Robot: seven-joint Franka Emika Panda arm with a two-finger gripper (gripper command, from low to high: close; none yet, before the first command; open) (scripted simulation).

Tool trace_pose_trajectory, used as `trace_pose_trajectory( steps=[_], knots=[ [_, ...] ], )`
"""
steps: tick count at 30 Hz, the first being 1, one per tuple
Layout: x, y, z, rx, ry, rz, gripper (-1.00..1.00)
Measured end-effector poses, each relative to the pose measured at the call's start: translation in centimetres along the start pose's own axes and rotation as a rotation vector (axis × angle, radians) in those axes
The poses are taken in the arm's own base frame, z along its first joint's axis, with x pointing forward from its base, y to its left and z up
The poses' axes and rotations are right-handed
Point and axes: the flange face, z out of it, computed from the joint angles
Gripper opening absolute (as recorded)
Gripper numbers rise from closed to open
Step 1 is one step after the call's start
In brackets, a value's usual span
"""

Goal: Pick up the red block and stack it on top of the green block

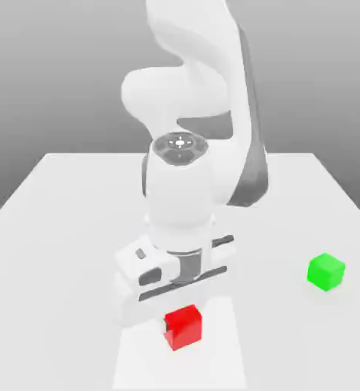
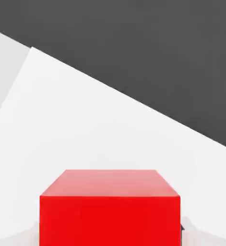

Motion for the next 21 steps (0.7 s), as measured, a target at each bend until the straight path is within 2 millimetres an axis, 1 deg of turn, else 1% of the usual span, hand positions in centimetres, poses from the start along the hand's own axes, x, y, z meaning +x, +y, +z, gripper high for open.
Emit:
trace_pose_trajectory(
  steps=[1,2,4,6,8,10,12,14,18,19,21],
  knots=[
    [-1.4,-2.6,-0.4,0.004,-0.003,-0.043,-1.00],
    [-3.2,-5.6,-0.7,0.007,-0.005,-0.098,-1.00],
    [-7.1,-10.4,-1.3,0.010,-0.010,-0.186,-1.00],
    [-11.3,-14.2,-1.8,0.011,-0.013,-0.263,-1.00],
    [-15.7,-17.2,-2.4,0.008,-0.012,-0.338,-1.00],
    [-20.0,-19.3,-2.8,0.003,-0.009,-0.400,-1.00],
    [-23.7,-20.5,-3.1,-0.004,-0.002,-0.446,-1.00],
    [-25.0,-21.0,-1.8,-0.008,0.002,-0.464,-1.00],
    [-25.1,-20.9,2.1,-0.009,0.004,-0.463,-1.00],
    [-25.2,-20.9,2.8,-0.008,0.003,-0.463,1.00],
    [-25.2,-20.9,2.8,-0.008,0.003,-0.463,1.00]
  ],
)
